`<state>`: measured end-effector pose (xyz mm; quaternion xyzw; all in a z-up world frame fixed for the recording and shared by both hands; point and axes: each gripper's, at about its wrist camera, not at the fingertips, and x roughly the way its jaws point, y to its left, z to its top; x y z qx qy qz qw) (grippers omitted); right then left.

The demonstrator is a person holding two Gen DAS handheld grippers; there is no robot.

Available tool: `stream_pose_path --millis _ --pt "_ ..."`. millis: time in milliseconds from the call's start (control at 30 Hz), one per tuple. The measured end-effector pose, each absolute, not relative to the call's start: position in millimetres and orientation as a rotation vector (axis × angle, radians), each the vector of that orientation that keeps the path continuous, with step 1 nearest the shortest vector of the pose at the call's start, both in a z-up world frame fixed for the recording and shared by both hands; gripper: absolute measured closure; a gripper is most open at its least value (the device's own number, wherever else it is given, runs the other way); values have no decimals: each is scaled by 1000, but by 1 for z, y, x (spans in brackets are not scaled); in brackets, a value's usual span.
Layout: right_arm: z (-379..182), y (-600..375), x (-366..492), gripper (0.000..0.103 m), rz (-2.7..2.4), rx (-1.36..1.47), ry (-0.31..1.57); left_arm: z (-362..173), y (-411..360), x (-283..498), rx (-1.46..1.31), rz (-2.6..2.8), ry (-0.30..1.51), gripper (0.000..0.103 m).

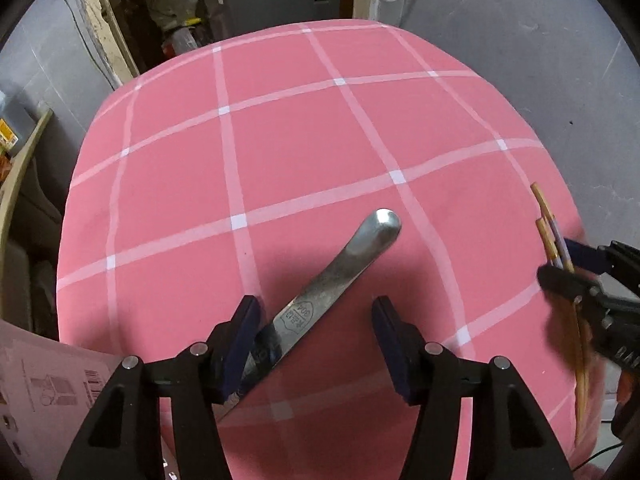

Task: Organize utensils
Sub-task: 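Grasp the steel knife blade with the left tool while the right tool holds the chopsticks, then lift the knife and chopsticks with both tools over the white caddy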

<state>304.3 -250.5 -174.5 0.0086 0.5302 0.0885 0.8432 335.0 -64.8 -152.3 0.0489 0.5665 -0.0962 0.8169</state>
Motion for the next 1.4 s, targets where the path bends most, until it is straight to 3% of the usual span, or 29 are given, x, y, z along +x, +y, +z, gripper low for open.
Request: stream_pose_path --millis 67,100,133,167,400,433,533,733,1033,1400 --pt "-174 -254 298 81 178 50 1116 -150 -65 337 102 -194 1221 53" --pt "-173 -259 295 89 173 82 1113 -147 -65 338 102 -194 1228 59" --pt "-173 -265 293 92 170 108 1114 -146 -65 340 102 -193 1232 71" --pt "-173 -273 291 95 168 145 1114 -145 -66 341 99 -198 1242 73" --pt "-174 -306 271 97 180 400 1129 -138 -83 350 104 -231 1333 81" --pt "-175 -307 270 97 181 417 1131 -136 -84 350 92 -238 1344 88" --pt "-174 -313 263 97 192 477 1144 -129 -88 346 72 -255 1367 88" --pt "-190 -309 250 97 236 496 1174 -124 -91 330 -56 -340 1444 100" --pt "-196 -302 270 97 292 456 1228 -140 -70 306 -342 -418 1507 99" --pt "-189 -290 279 97 348 305 1232 -149 -69 308 -315 -423 1448 101"
